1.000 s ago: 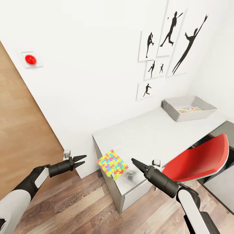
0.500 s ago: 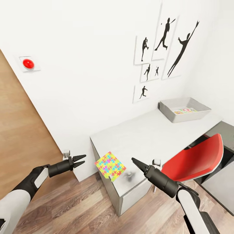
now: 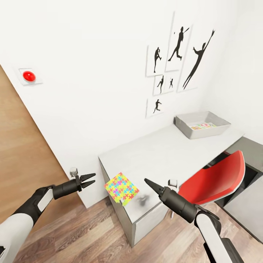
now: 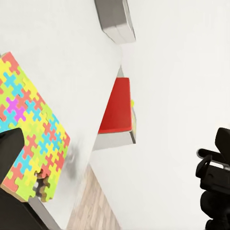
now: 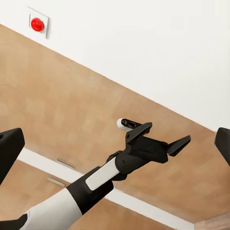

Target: Put all the toys in the child's room - the three board games (two on the bed and one on the table), the two jigsaw puzzles on the table, and the tennis ball on the table - inside the toy box on the table in the child's room.

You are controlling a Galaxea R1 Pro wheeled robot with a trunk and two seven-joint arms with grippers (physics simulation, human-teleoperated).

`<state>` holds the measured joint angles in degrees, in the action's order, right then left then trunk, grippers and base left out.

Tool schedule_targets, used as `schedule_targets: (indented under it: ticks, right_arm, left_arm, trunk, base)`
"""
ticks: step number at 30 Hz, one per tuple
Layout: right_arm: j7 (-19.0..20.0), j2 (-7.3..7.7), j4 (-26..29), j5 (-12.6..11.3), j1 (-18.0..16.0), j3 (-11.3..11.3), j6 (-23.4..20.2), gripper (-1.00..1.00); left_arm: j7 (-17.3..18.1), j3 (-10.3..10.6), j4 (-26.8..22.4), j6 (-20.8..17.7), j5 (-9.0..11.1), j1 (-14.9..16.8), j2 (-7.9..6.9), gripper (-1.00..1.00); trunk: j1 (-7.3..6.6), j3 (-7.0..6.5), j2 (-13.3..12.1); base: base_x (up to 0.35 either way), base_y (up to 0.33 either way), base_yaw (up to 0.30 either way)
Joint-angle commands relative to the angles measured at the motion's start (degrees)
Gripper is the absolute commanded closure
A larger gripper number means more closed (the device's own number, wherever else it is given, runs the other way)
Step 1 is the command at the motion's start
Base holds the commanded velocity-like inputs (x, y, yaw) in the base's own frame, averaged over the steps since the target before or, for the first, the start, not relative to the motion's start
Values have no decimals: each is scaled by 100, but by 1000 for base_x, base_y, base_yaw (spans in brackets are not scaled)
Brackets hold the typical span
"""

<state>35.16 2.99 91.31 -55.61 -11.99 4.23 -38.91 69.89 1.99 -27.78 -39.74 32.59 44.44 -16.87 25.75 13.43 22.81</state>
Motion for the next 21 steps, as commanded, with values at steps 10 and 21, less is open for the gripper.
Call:
schedule_targets:
  ticks: [10,21]
  right_arm:
    - [-9,0,1,-37,-5,14,-25,-100]
    - [-9,0,1,-37,-5,26,-28,-100]
  left_arm:
    - [23,13,0,-150,35,4,-28,-100]
    - [28,17,0,-287,38,4,-112,-100]
  trunk:
    - [4,-78,11]
    - [4,-175,11]
  base:
    - [0,0,-77]
    - [0,0,-77]
